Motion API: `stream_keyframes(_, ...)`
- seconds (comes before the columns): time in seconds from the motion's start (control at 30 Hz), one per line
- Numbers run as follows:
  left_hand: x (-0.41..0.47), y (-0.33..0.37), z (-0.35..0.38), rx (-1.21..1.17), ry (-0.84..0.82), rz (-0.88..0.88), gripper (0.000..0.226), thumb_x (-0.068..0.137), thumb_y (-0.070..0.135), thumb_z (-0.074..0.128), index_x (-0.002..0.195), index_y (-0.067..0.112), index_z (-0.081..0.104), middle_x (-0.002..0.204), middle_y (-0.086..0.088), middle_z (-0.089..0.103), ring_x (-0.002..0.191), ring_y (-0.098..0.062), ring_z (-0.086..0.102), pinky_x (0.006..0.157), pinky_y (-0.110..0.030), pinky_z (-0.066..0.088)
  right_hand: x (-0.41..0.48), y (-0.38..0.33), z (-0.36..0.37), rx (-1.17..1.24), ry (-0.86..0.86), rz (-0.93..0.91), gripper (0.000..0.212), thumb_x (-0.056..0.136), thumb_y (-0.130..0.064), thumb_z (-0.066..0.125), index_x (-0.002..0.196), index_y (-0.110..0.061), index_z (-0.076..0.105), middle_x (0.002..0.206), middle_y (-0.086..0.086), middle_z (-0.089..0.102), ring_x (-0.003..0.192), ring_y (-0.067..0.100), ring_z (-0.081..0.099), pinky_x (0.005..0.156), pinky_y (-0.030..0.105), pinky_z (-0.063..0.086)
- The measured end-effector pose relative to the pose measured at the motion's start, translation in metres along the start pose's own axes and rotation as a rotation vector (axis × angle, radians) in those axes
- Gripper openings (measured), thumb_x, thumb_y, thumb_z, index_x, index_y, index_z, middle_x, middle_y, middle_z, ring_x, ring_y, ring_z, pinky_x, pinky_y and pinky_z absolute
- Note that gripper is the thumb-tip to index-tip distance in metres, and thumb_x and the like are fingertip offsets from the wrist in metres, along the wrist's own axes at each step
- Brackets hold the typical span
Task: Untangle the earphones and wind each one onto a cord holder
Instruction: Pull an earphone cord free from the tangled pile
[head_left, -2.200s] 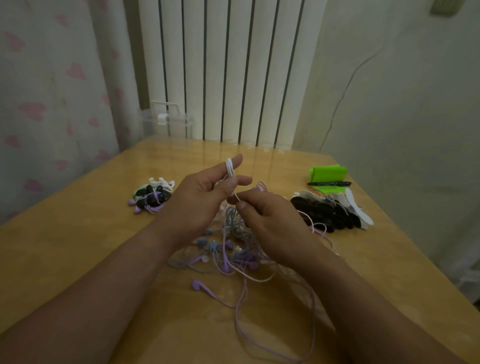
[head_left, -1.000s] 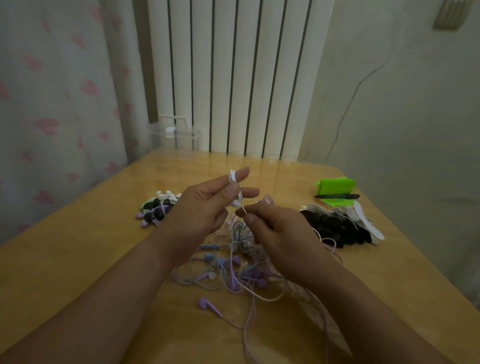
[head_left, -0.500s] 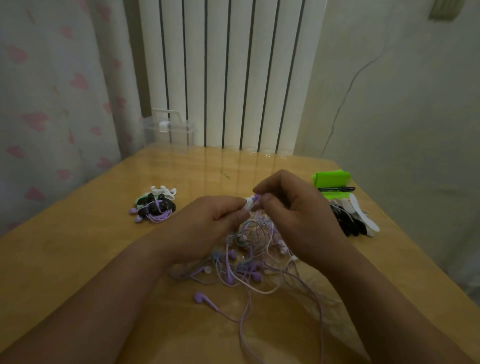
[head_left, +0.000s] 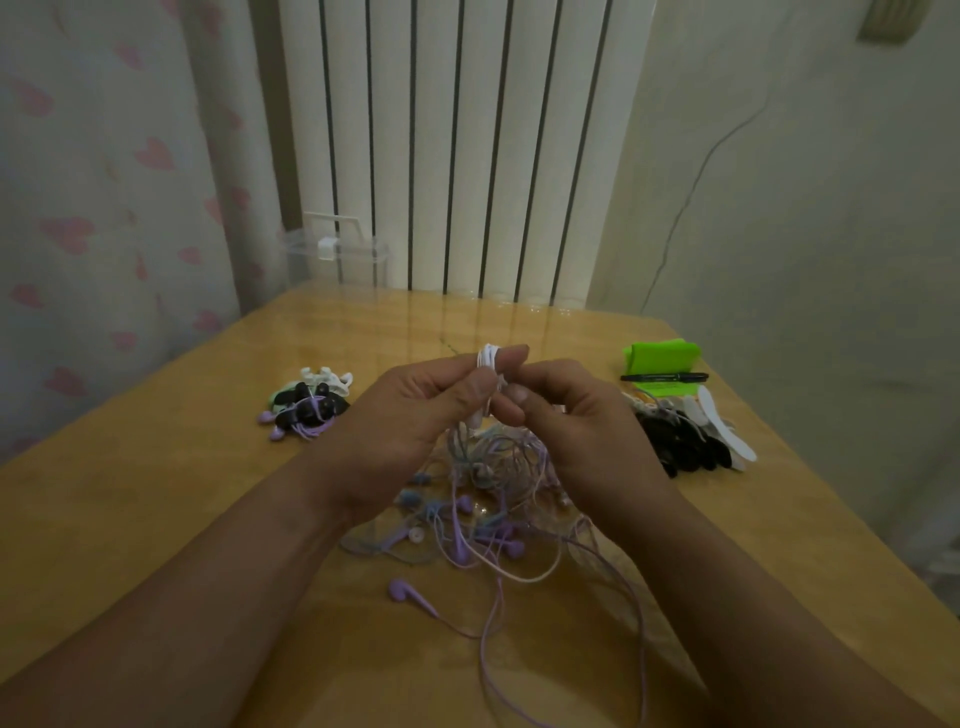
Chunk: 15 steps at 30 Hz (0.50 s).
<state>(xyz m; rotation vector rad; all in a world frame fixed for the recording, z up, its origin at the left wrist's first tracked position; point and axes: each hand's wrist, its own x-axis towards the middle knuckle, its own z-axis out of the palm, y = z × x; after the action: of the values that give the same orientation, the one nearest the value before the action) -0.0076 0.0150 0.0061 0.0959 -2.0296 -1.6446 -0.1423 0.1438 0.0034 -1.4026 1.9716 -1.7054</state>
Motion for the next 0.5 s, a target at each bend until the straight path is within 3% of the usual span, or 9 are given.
stream_keyframes(0.1,-0.0007,0.0008,0.0006,-0.013,0.026,-0.004,0.041,0.103,0.033,0.051,0.1,0.001,0.077,0.142,0.018,0.064,0.138,0.003,0.051,0.114,-0.034,0.037,0.001,0.0032,0.0003,-0.072,0.022,-0.042,0.012,0.102,-0.025,0.066,0.107,-0.032,0.074,0.114,-0.009,0.062,0.107,0.003,0.061,0.095,0.032,0.052)
stream_keyframes(0.23,-0.0008,0.0012,0.0033,-0.067,0.039,0.011,0.041,0.104,0.028,0.05,0.1,-0.004,0.075,0.14,0.01,0.067,0.136,-0.001,0.054,0.113,-0.038,0.046,0.0028,0.0053,-0.0014,-0.283,0.022,-0.17,0.018,0.101,-0.02,0.066,0.114,-0.027,0.077,0.12,-0.009,0.057,0.118,0.008,0.053,0.096,0.013,0.042)
stream_keyframes(0.33,-0.0012,0.0038,0.0068,-0.099,0.041,0.0,0.044,0.103,0.027,0.049,0.1,-0.012,0.071,0.136,0.008,0.069,0.133,-0.002,0.058,0.105,-0.028,0.052,0.0032,0.005,-0.0025,-0.268,0.014,-0.145,0.019,0.101,-0.02,0.067,0.111,-0.032,0.078,0.12,-0.011,0.057,0.118,0.005,0.053,0.094,0.011,0.04)
stream_keyframes(0.5,0.0001,0.0016,0.0085,-0.065,0.034,0.002,0.046,0.099,0.032,0.052,0.093,-0.01,0.072,0.131,0.005,0.072,0.128,-0.008,0.063,0.102,-0.031,0.054,0.0022,0.0031,-0.0041,-0.274,-0.034,-0.116,0.015,0.099,-0.029,0.07,0.11,-0.034,0.077,0.117,-0.015,0.056,0.113,-0.002,0.055,0.091,0.013,0.043)
